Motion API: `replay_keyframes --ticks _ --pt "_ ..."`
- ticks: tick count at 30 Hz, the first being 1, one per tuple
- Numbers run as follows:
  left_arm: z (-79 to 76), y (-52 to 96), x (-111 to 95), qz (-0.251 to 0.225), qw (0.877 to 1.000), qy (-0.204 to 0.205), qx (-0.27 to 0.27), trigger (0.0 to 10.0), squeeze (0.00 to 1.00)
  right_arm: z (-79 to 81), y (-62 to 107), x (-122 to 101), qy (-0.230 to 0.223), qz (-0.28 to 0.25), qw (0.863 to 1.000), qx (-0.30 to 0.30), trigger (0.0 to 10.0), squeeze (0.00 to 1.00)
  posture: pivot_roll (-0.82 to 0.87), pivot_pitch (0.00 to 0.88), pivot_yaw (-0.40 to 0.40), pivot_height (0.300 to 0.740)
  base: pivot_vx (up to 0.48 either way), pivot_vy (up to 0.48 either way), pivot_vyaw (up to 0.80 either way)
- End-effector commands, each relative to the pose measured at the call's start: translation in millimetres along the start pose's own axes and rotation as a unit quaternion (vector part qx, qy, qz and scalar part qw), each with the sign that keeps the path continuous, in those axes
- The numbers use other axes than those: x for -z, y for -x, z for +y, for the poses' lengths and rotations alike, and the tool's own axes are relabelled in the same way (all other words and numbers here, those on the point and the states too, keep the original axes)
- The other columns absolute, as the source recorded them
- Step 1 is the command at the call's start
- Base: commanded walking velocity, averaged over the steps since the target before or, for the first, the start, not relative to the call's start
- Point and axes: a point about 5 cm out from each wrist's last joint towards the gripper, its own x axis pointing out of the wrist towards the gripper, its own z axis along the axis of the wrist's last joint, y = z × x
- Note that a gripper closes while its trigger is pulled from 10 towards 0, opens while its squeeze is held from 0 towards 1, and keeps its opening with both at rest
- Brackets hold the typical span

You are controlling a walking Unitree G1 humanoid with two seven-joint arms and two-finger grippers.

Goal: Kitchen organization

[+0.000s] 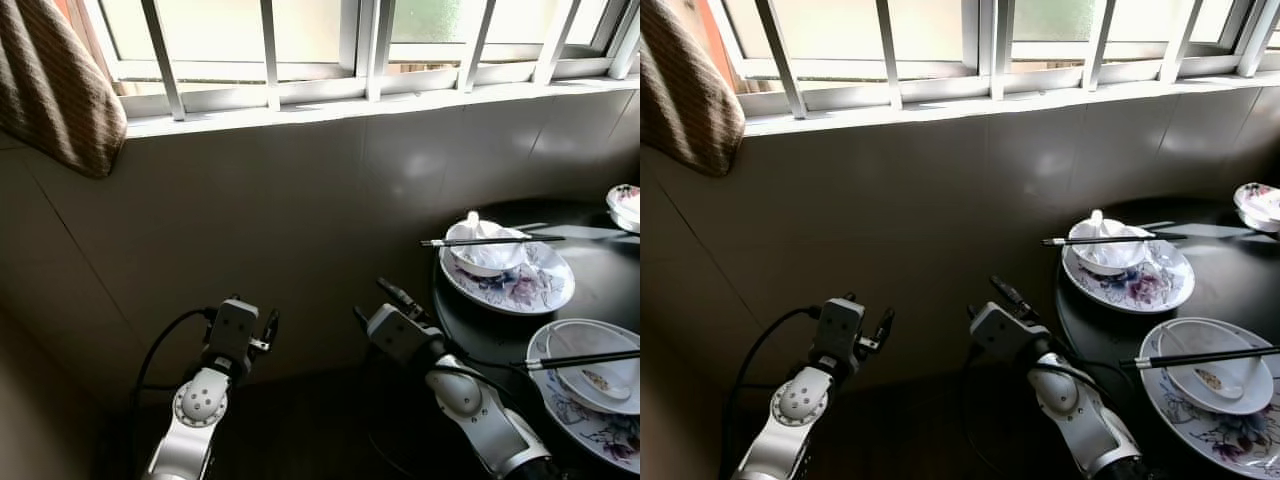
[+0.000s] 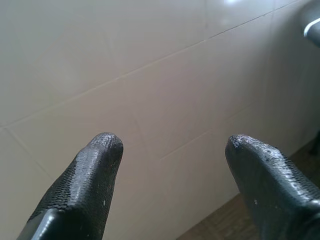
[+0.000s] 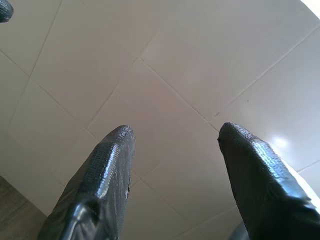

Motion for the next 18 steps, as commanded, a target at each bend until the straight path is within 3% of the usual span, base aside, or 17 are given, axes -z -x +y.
replay_keyframes --ticks 1,7,10,12,18 --pt "-3.1 -1.3 -0.8 -0.001 1.000 0.000 0.010 10.0 0.00 -2.6 0.3 2.3 0.005 0.007 1.000 0.005 10.0 0.00 0.02 0.000 0.036 0.740 0.000 0.000 0.00" --pt "-4.0 -1.6 -0.3 -0.002 1.000 0.007 0.015 10.0 0.00 -3.0 0.7 5.0 -0.011 0.022 1.000 0.011 10.0 0.00 0.02 0.000 0.034 0.740 0.000 0.000 0.00" --pt "-4.3 -1.4 0.4 0.000 1.000 0.010 0.016 10.0 0.00 -6.1 1.0 8.1 -0.001 0.038 0.999 0.024 10.0 0.00 0.01 0.000 0.033 0.740 0.000 0.000 -0.80" --pt "-4.9 -1.6 0.8 0.000 1.000 0.013 0.019 10.0 0.00 -14.2 1.8 13.8 0.088 0.068 0.993 0.049 10.0 0.00 0.01 0.000 0.033 0.740 0.000 0.000 -0.80" --pt "-4.9 -2.1 2.1 0.003 1.000 0.021 0.022 10.0 0.00 -10.2 1.0 10.9 0.102 0.064 0.992 0.029 10.0 0.00 0.01 0.000 0.034 0.740 0.000 0.000 -0.13"
